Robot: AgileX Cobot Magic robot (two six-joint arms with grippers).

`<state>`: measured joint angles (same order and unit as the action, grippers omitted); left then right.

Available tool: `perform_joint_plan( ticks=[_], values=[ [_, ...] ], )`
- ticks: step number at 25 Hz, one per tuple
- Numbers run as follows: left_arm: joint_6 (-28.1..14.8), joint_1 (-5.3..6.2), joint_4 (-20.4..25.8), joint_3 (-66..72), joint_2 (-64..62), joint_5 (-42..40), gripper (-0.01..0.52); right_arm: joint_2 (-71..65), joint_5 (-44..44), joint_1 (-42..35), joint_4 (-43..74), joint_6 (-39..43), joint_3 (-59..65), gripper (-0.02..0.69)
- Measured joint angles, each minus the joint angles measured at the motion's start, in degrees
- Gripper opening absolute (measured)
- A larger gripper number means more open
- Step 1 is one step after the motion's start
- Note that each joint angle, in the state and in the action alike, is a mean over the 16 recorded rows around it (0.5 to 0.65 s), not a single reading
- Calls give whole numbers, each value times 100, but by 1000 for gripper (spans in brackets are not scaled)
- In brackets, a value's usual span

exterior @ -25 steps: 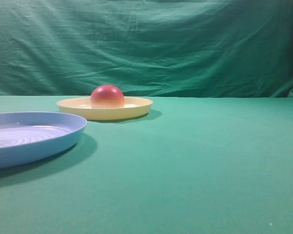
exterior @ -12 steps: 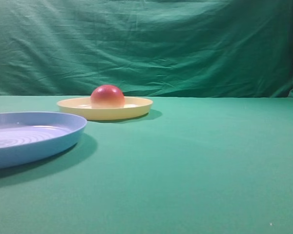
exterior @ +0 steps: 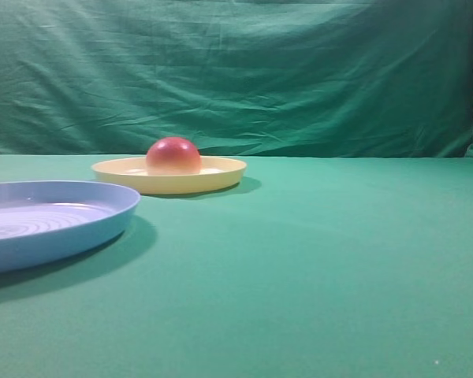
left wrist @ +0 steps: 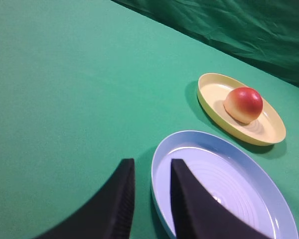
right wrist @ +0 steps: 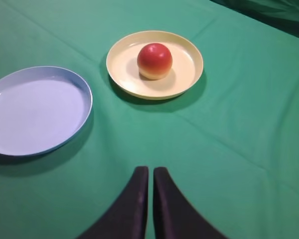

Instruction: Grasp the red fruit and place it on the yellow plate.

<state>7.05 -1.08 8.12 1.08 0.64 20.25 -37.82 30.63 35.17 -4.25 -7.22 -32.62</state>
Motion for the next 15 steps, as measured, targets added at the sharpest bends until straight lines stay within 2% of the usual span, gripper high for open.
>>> perform_joint_plan(
  ticks=[7, 15],
  values=[
    [0, 0, 0, 0, 0, 0, 157, 570, -413, -302, 84, 7, 582, 0],
    [0, 0, 0, 0, 0, 0, 157, 1770, -982, -1424, -68, 18, 1712, 0]
  ],
)
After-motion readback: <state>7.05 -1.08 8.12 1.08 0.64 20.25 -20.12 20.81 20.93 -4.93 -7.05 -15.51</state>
